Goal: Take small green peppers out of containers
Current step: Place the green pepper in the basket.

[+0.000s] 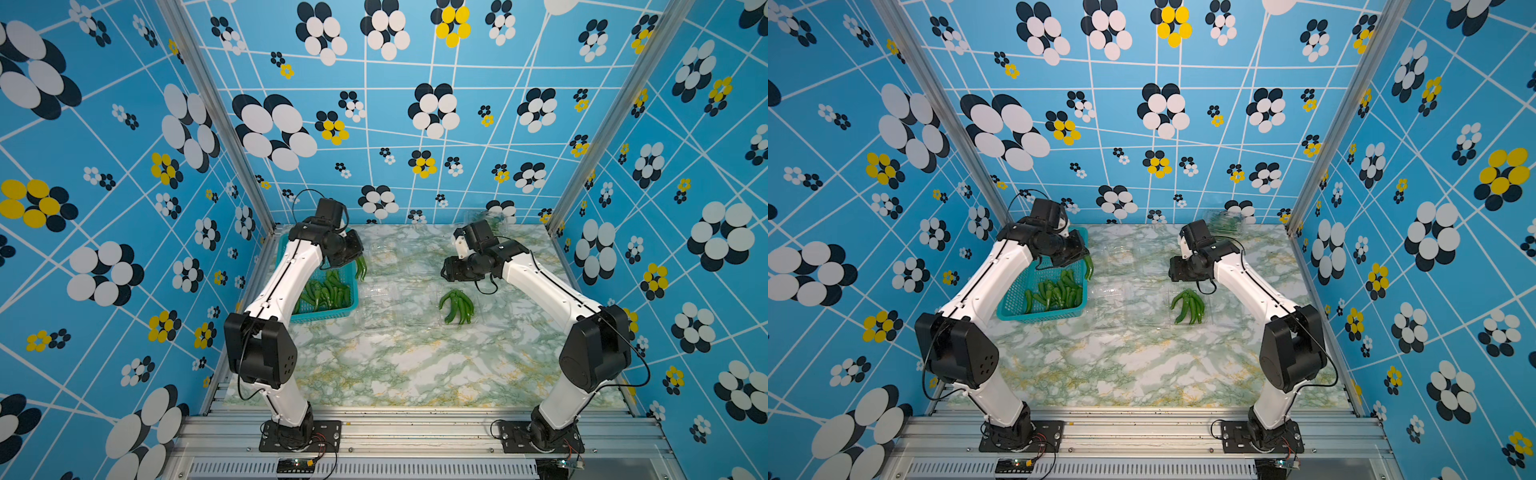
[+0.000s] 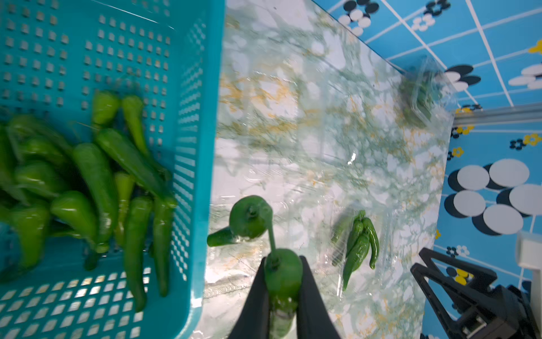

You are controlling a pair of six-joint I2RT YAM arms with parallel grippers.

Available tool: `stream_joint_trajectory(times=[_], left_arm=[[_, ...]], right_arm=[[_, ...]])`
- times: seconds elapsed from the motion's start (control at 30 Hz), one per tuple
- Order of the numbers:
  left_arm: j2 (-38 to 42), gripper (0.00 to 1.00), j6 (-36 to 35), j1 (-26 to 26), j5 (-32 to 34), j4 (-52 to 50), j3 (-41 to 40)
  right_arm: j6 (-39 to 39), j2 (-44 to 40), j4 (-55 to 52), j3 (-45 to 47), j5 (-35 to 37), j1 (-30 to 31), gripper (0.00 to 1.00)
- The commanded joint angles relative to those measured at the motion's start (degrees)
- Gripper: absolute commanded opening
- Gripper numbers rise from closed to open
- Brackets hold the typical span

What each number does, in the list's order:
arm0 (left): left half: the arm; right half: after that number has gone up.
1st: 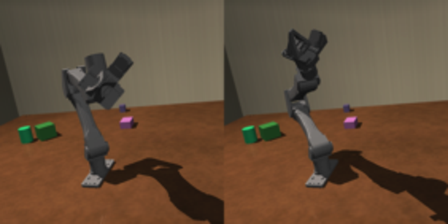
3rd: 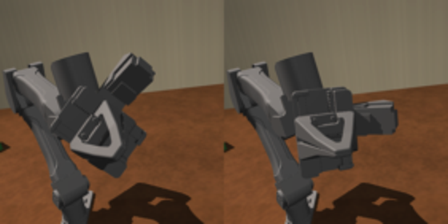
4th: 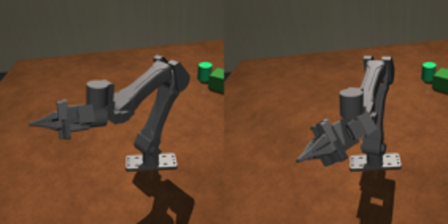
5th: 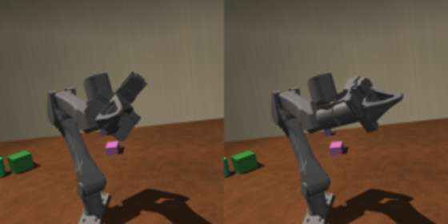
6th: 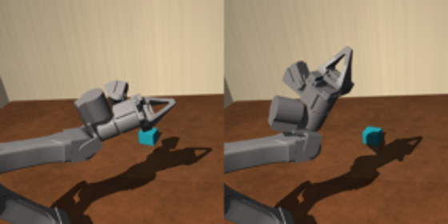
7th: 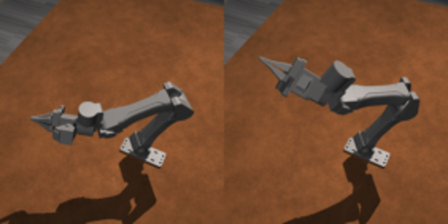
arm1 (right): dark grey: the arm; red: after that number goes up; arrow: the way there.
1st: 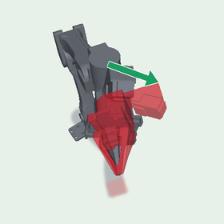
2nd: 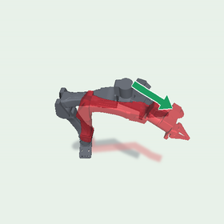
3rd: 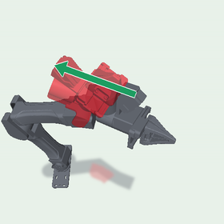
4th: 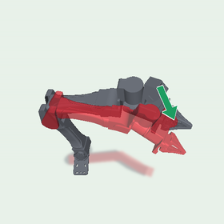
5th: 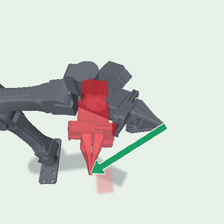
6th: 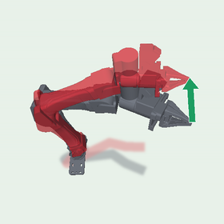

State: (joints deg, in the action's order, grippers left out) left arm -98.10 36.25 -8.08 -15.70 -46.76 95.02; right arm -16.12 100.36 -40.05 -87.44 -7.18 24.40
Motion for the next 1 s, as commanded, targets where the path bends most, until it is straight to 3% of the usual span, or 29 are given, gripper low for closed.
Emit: stream_joint_trajectory(times=[0.0, 0.23, 0.33, 0.43, 0.57, 0.8, 0.97], left_arm=[[-0.3, 0.07, -1.9, 5.2, -3.4, 1.7, -4.6], [-8.2, 0.09, -4.4, 10.9, -2.3, 2.8, -4.8], [-12.4, 0.19, -5.4, 11.6, -1.8, 1.7, -2.7], [-14.4, 0.39, -6.0, 11.5, -1.3, 1.5, -1.3], [-13.0, 0.42, -6.2, 10.6, 0.9, 1.0, -0.5], [-5.2, 0.42, -5.4, 5.3, 7.6, -1.2, -1.0], [-1.5, 0.45, -3.9, -6.8, 9.7, -2.8, -0.1]], right_arm=[[-1.2, 1.2, -0.8, -0.5, 0.9, 0.6, 0.58], [-2.4, 3.5, 0.1, 1.1, 2.5, 0.7, 0.58], [-2.8, 4.3, -0.4, 1.4, 3.4, 0.8, 0.58], [-2.8, 4.3, -0.9, 1.7, 4.8, 0.8, 0.58], [-2.5, 3.3, -2.2, 2.4, 6.8, 0.7, 0.58], [-2.3, -0.4, -1.8, 6.4, 8.1, 0.2, 0.58], [-4.1, -4.3, -0.9, 10.1, 7.0, -3.6, 0.58]])
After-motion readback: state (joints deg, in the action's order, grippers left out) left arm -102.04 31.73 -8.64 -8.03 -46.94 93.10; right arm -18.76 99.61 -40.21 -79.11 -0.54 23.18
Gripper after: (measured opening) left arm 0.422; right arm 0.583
